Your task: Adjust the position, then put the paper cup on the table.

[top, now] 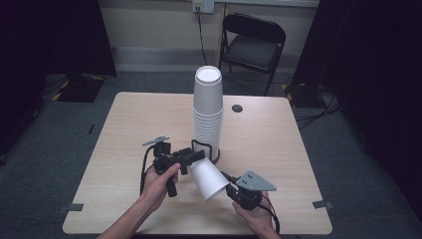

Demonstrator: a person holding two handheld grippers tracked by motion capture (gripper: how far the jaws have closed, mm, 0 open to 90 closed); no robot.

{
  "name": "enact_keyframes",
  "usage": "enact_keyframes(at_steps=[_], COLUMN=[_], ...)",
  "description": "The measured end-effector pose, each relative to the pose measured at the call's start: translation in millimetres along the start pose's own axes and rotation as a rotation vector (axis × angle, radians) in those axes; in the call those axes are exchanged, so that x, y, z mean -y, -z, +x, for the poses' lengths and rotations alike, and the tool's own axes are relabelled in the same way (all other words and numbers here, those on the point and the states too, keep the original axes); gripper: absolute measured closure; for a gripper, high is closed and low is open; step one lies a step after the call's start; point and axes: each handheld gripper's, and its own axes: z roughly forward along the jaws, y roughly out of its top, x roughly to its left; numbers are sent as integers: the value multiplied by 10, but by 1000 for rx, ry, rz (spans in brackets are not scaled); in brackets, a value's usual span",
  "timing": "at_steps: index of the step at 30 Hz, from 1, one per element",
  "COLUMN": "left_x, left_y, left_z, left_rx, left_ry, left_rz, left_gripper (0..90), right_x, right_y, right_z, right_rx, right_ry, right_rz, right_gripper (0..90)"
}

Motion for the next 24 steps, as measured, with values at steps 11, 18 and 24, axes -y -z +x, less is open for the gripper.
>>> enact_keyframes(at_steps=[11,18,24], left_x=[16,61,60], left_y=[34,25,25], left_z=[-84,-98,-112], left_rx=[-38,-52,-98], left_ry=[-230,-320,-405], left_rz=[21,28,51], left_gripper=[156,157,158], right_x=[6,-18,-41], right_y=[-22,-27,-13], right_z=[-126,-167,-211], right_rx=[-2,-12,-22], right_ry=[-61,-74,-93], right_rz=[122,168,189], right_gripper=[863,863,863])
